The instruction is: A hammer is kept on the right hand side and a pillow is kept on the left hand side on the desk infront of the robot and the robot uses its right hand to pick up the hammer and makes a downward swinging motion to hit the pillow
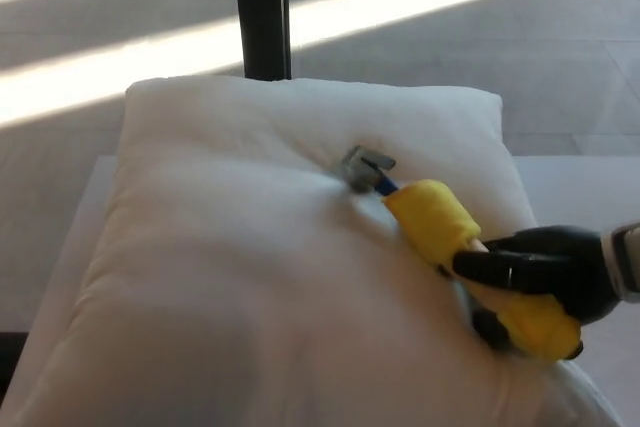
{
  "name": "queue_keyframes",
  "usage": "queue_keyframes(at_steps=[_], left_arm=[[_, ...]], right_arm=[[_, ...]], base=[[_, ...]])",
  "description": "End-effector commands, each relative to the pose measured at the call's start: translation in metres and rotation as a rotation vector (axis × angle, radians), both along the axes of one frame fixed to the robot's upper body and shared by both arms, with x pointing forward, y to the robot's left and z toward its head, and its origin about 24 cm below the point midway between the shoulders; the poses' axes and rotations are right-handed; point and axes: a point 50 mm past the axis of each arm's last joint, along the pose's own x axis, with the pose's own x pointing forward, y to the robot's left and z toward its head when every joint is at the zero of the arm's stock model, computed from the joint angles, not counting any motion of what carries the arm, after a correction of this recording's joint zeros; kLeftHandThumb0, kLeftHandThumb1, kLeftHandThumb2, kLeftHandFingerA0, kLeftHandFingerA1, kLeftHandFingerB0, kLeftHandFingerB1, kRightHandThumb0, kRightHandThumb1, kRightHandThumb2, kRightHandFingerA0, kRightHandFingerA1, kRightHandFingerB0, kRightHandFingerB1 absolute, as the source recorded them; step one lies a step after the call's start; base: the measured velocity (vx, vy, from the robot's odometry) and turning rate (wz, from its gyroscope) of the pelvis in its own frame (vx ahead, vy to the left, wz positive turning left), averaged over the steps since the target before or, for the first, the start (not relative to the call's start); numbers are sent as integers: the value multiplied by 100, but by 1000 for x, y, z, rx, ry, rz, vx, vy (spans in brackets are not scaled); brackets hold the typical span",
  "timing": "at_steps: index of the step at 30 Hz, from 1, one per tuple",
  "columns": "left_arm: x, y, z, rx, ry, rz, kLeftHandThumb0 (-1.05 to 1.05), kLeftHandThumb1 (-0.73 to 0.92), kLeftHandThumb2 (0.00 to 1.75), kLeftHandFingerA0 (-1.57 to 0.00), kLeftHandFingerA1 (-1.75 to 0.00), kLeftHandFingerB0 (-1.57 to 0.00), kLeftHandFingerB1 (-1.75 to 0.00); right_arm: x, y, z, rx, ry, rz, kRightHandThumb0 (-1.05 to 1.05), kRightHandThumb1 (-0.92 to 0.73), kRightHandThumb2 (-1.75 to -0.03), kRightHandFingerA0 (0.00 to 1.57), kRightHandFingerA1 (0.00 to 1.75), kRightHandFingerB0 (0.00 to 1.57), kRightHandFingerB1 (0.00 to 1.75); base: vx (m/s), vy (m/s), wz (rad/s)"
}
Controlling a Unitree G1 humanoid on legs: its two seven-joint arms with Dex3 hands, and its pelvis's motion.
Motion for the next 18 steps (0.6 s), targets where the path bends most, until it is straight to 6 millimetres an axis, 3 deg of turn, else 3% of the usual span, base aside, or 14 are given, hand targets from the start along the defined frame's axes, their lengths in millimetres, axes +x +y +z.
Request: queue_keyframes(at_steps=[1,6,8,11,12,13,14,15,16,17,18], left_arm=[[-1,7,6,38,0,-2,-68,77,63,-61,-52,-48,-42],[-1,8,7,38,-5,-14,-67,79,64,-59,-54,-46,-43],[-1,8,7,29,-11,3,-67,78,63,-60,-54,-48,-43],[-2,8,7,21,-13,6,-68,77,63,-57,-53,-46,-41],[-2,8,7,28,-11,-2,-68,78,64,-59,-53,-46,-42],[-2,8,7,32,-6,-7,-66,62,101,-52,-62,-40,-55],[-3,8,7,31,-6,-7,-66,61,101,-53,-63,-41,-56],[-3,8,7,30,-9,-6,-66,61,101,-53,-63,-41,-56],[-3,8,7,34,-9,-9,-69,79,63,-60,-56,-48,-43],[-3,8,7,32,-12,-6,-68,78,63,-61,-55,-47,-43],[-4,8,7,28,-15,0,-68,78,63,-61,-55,-47,-43]], right_arm=[[11,-2,35,-8,-80,-28,-37,-59,-111,104,175,73,175],[15,-7,51,75,-124,-46,-34,-56,-122,105,175,76,175],[17,-13,65,134,-123,-88,-32,-60,-117,102,175,70,171],[19,-16,76,141,-168,-63,-32,-60,-116,102,175,75,175],[20,-20,82,140,-190,-87,-34,-63,-101,107,175,63,175],[20,-24,85,178,-191,-105,-34,-59,-107,106,175,62,175],[19,-30,88,203,-180,-139,-39,-71,-77,106,175,61,152],[19,-37,90,218,-166,-184,-39,-71,-77,106,175,61,152],[19,-41,93,218,-183,-210,-38,-66,-77,104,175,66,112],[19,-47,95,225,-197,-228,-34,-67,-96,104,175,77,138],[18,-54,98,234,-215,-251,-34,-67,-96,104,175,77,138]], base=[[0,0,0],[0,0,0],[0,0,0],[0,0,0],[0,0,0],[0,0,0],[0,0,0],[0,0,0],[0,0,0],[0,0,0],[0,0,0]])
